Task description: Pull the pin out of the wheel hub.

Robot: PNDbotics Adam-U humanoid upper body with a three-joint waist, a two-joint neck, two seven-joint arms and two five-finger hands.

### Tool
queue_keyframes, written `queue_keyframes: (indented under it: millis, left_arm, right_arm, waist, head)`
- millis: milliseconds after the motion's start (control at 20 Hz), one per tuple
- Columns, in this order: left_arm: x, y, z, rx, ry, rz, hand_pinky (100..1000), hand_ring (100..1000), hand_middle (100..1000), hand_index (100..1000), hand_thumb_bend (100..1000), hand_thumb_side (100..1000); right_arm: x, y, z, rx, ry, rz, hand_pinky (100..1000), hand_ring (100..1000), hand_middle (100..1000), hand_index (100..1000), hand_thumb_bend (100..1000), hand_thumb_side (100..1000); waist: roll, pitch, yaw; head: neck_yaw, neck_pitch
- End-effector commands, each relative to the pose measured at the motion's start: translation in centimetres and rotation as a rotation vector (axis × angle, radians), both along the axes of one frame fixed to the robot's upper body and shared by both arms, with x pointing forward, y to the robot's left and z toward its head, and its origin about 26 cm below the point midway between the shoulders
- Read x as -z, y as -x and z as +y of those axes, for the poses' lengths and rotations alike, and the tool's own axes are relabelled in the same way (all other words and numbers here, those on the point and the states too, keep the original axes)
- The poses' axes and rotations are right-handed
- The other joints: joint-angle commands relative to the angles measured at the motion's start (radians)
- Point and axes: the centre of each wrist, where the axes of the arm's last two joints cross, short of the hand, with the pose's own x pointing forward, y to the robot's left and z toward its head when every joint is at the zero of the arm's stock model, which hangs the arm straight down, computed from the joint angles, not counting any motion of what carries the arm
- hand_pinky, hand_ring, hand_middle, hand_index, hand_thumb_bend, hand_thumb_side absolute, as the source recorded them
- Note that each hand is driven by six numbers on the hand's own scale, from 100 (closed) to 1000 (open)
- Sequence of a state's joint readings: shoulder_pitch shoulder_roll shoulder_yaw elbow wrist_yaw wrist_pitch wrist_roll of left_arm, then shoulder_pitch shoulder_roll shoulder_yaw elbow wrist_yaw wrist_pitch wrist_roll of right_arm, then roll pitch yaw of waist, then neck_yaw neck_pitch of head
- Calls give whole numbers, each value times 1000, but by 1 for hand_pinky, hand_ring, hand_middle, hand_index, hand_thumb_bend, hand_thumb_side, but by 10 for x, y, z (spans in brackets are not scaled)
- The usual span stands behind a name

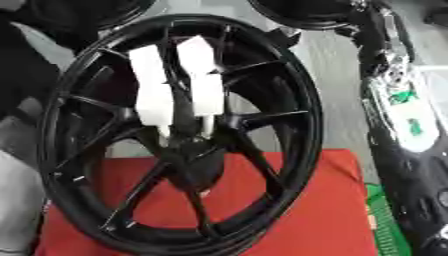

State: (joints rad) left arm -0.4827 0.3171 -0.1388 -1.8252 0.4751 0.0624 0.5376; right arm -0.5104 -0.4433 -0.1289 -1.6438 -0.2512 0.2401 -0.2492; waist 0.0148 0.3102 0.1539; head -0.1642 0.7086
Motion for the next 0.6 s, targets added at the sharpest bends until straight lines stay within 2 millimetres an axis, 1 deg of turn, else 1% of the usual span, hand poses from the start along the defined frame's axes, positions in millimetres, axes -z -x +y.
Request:
queue_keyframes:
  millis: [50, 400, 600]
  left_arm:
    - [-9, 3, 2, 1, -18, -33, 616, 722, 792, 745, 248, 727]
    - [-10, 3, 2, 0, -18, -35, 616, 722, 793, 746, 248, 726]
    - [-9, 3, 4, -9, -12, -33, 616, 722, 793, 746, 247, 727]
  right_arm:
    - [-12, 2, -4, 8, 30, -31, 791, 753, 739, 733, 100, 728]
    - [-13, 2, -4, 8, 30, -33, 791, 754, 740, 734, 100, 727]
    - [-20, 2, -2, 1, 29, -57, 793, 758, 743, 736, 100, 714]
  waist:
    - [-1, -24, -1]
    - [0, -24, 0]
    - [3, -22, -3]
  head:
    - [3, -13]
    - [3, -13]
    - [10, -19]
